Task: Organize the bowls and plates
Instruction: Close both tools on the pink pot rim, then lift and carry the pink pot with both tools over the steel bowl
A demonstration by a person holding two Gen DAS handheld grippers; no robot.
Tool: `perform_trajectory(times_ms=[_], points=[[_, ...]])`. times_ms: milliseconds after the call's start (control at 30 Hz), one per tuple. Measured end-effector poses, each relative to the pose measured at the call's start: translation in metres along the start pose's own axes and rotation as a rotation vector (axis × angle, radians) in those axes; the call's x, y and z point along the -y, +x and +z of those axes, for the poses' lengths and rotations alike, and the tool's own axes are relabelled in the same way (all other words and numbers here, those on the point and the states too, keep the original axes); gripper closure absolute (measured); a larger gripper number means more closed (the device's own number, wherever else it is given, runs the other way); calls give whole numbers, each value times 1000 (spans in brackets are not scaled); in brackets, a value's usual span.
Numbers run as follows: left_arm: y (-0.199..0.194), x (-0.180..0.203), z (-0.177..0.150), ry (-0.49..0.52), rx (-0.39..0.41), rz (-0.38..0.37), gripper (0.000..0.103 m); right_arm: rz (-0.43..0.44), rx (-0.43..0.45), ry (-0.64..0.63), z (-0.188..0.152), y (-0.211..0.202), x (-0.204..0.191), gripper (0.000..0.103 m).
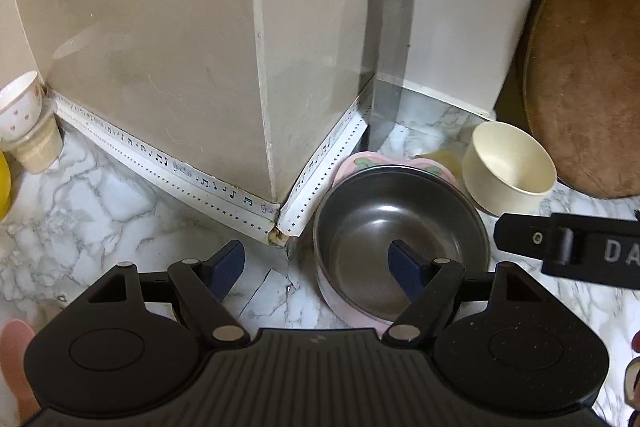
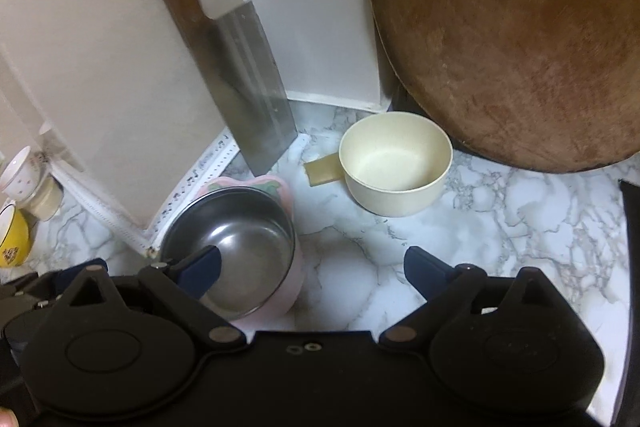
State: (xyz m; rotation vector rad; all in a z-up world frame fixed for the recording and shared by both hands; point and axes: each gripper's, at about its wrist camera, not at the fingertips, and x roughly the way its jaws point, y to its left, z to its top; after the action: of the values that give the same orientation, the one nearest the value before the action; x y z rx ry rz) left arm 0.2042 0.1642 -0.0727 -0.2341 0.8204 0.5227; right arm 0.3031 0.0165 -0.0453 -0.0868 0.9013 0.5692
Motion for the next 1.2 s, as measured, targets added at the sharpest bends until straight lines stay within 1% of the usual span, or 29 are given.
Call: perform_trajectory(times_ms=[100, 267, 333, 467, 533, 567, 600, 667, 700, 733, 767, 800, 833, 867, 900, 967, 1033, 1100, 1167, 1200], points=[[11, 0, 1, -6, -11, 18, 24, 1, -29, 19, 4, 17, 1, 8], [28, -1, 1, -30, -41, 23, 24, 6, -69, 47, 8, 42, 4, 16], [33, -1, -1, -33, -56, 17, 24, 11, -85, 43, 9, 51, 3, 23], [39, -1, -2, -34, -68, 26, 25, 15, -103, 23, 7, 62, -1, 24], [41, -1, -4, -26, -68, 33, 25, 17, -109, 17, 5, 66, -3, 30], [42, -1, -4, -25, -67, 35, 31, 20, -110, 17, 4, 67, -3, 30], [43, -1, -4, -25, -69, 33, 40, 22, -111, 15, 4, 68, -4, 32], [45, -3, -4, -36, -80, 25, 45, 23, -112, 5, 4, 69, -5, 40], [46, -4, -4, -41, -80, 18, 50, 22, -117, 1, 4, 70, -5, 49], [46, -4, -3, -41, -80, 15, 52, 22, -120, 0, 4, 71, -5, 55], [46, -5, -3, -41, -79, 15, 55, 24, -124, 0, 3, 72, -5, 56], [47, -5, -3, -43, -81, 18, 55, 26, -127, -2, 3, 73, -5, 57], [48, -6, -2, -46, -83, 19, 56, 26, -128, -8, 2, 74, -5, 60], [49, -6, -2, -49, -87, 24, 59, 25, -132, -14, 1, 75, -6, 62], [49, -6, -3, -50, -89, 31, 61, 22, -134, -20, 1, 75, -7, 68], [51, -7, -3, -50, -97, 38, 64, 24, -136, -21, -1, 76, -8, 71], [52, -10, -4, -60, -102, 33, 65, 30, -143, -26, -2, 77, -8, 78], [52, -11, -4, -72, -105, 26, 68, 25, -145, -41, -4, 78, -11, 80], [51, -11, -4, -77, -107, 23, 72, 33, -136, -52, -6, 77, -14, 85], [51, -11, -4, -74, -107, 21, 75, 31, -136, -55, -8, 76, -15, 85]])
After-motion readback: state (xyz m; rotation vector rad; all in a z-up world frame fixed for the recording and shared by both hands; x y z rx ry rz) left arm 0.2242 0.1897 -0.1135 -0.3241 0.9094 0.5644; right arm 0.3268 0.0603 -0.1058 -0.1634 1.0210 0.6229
